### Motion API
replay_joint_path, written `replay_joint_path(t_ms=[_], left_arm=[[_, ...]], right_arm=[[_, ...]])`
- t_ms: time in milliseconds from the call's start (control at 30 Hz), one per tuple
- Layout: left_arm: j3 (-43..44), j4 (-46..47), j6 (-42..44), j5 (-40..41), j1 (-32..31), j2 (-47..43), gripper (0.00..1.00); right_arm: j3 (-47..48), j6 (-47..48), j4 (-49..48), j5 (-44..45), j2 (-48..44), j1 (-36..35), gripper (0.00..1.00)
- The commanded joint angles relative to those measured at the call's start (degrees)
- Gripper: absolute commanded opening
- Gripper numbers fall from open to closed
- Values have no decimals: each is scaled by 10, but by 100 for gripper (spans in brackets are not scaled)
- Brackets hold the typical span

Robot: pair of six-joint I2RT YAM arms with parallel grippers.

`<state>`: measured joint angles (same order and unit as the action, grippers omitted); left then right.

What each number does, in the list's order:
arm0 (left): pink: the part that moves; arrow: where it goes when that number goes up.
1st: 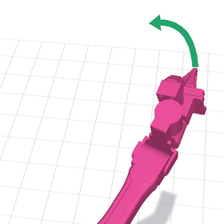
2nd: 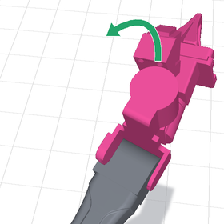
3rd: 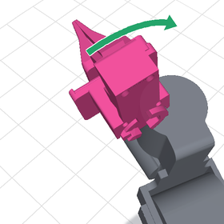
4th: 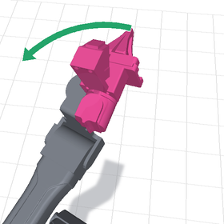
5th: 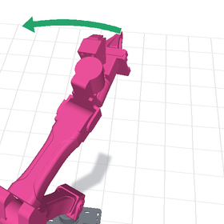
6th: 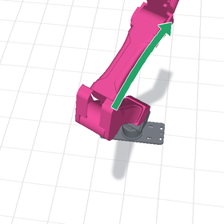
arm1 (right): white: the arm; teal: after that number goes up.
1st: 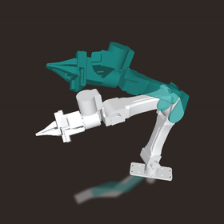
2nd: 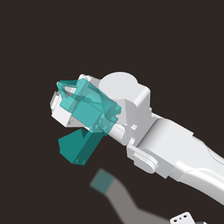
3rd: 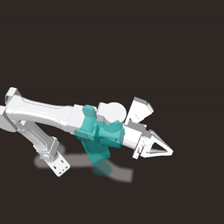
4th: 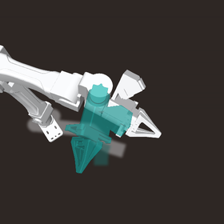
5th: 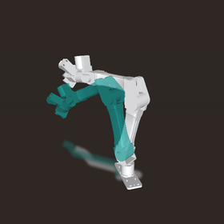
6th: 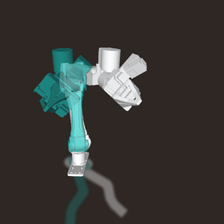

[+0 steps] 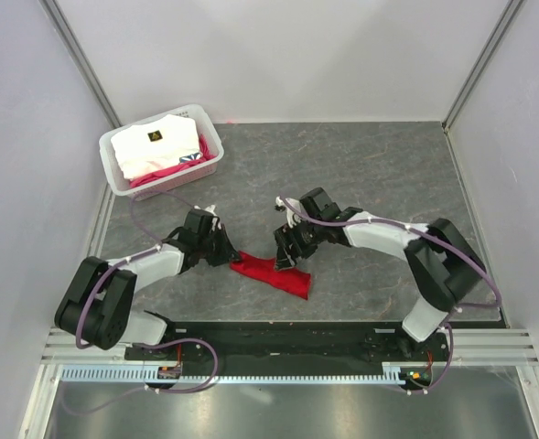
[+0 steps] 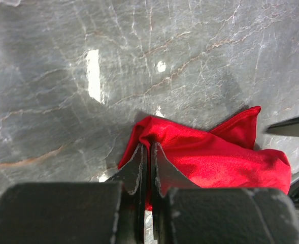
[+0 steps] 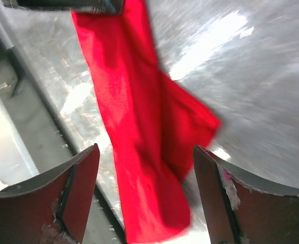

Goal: Fold the napkin, place the utensils inside, and roll it up
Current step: Roll the napkin with the utensil

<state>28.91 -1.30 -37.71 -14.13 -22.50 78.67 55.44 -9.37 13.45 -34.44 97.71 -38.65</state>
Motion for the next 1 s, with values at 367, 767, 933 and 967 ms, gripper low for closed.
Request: replay_joint_path(t_ms=[367, 767, 933, 967], left_arm=[[67, -76, 38, -82, 33, 77, 2], [77, -80, 45, -90, 34, 83, 2], [81, -74, 59, -106, 33, 83, 2], [82, -73, 60, -107, 34, 83, 2]], right_arm=[[-10, 140, 21, 442, -75, -243, 91], [16, 176, 25, 473, -2, -264, 92], [19, 177, 32, 425, 17, -243, 90], [20, 177, 33, 419, 19, -233, 89]])
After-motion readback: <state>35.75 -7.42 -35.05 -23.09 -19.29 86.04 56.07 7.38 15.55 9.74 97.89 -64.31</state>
